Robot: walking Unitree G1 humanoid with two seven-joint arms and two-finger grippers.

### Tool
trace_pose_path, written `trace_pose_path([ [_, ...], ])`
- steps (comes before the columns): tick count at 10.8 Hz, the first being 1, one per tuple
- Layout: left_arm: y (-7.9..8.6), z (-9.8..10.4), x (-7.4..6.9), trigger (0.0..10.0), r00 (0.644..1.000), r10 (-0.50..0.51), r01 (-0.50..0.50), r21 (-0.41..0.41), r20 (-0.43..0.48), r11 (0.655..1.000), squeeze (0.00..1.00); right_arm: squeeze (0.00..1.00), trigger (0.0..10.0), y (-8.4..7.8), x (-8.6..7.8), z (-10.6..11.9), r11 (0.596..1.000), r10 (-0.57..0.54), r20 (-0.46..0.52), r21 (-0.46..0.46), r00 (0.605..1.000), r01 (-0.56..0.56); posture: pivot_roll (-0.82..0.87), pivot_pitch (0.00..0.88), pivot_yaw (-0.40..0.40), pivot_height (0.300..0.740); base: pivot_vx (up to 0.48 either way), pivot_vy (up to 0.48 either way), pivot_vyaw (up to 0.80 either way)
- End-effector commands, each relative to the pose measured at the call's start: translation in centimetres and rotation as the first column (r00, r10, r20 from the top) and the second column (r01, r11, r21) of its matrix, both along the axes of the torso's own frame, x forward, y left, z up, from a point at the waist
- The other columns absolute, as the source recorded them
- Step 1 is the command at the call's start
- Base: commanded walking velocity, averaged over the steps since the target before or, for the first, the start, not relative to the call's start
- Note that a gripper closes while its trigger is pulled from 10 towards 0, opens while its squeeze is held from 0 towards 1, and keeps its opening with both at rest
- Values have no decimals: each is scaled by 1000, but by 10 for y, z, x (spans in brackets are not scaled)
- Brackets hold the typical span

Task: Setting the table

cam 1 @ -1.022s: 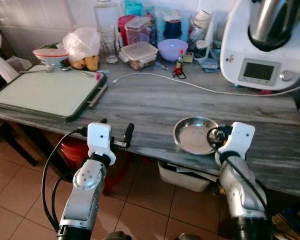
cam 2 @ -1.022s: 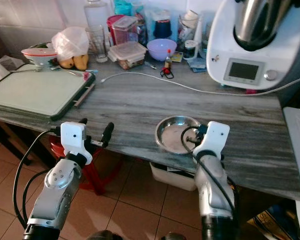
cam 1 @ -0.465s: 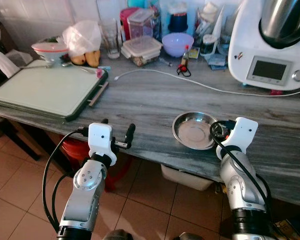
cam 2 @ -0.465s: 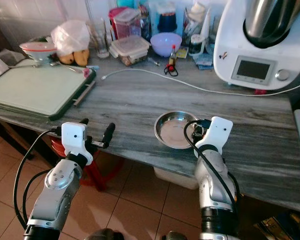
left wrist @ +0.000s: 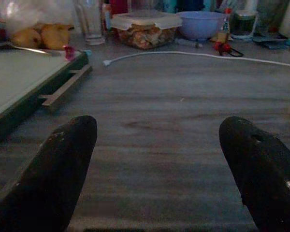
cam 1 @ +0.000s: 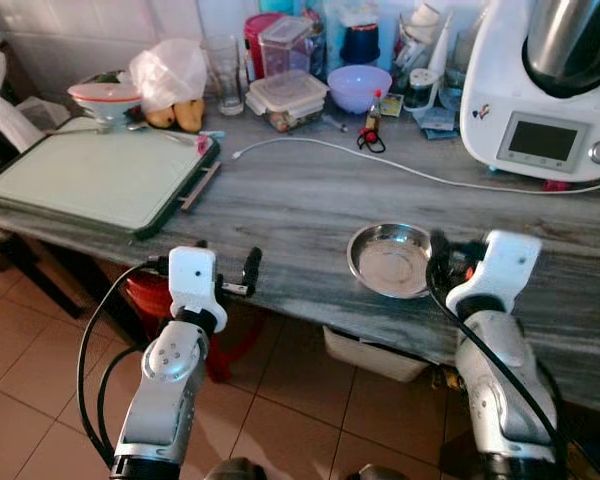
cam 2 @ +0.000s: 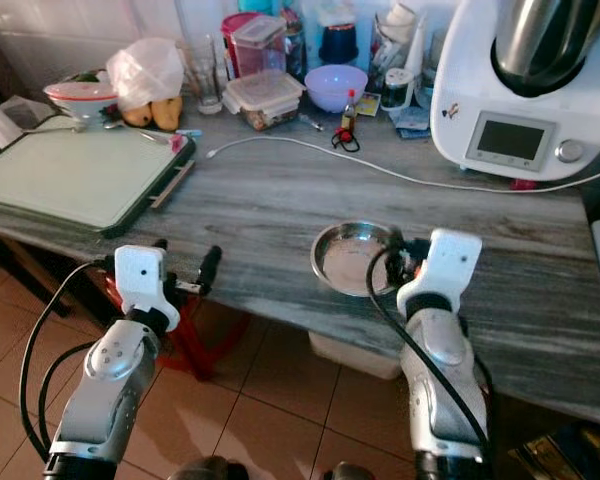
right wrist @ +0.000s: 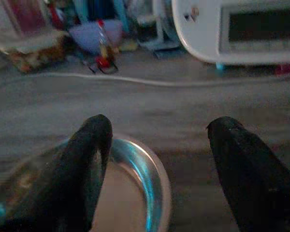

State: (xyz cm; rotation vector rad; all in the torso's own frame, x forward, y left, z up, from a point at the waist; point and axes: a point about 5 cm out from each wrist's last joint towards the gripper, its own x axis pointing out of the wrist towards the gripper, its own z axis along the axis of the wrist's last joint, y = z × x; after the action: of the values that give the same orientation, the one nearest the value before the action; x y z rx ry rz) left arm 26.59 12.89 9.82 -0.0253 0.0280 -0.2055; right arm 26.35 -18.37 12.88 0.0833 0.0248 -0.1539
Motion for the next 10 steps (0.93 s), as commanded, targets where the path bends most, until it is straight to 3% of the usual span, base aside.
trace_pose_path([
  [1,5,5,1,10000,1000,13,-13,16,14,1000,0,0,10000,0,-7,1,999,20,11,-33,1000,-19,-23,0,55,740,0,0,0],
  [3,11,2,-2,10000,999,37,-37,27,-1,999,0,0,10000,-5,-16,-7,993,10,-31,-116,999,-14,-26,0,54,740,0,0,0],
  [7,9,-2,-6,10000,999,44,-44,10,-19,999,0,0,10000,-2,-11,-4,991,9,-19,-132,1000,-11,-24,0,54,740,-291,0,0],
  [9,8,-3,-5,10000,999,45,-45,9,-20,999,0,0,10000,-1,-7,-6,972,-19,-35,-235,999,10,-29,0,44,740,-317,0,0],
  [10,7,-3,-5,10000,999,44,-44,7,-19,999,0,0,10000,3,-7,-8,988,12,-36,-152,999,-17,-32,0,41,740,-315,0,0],
])
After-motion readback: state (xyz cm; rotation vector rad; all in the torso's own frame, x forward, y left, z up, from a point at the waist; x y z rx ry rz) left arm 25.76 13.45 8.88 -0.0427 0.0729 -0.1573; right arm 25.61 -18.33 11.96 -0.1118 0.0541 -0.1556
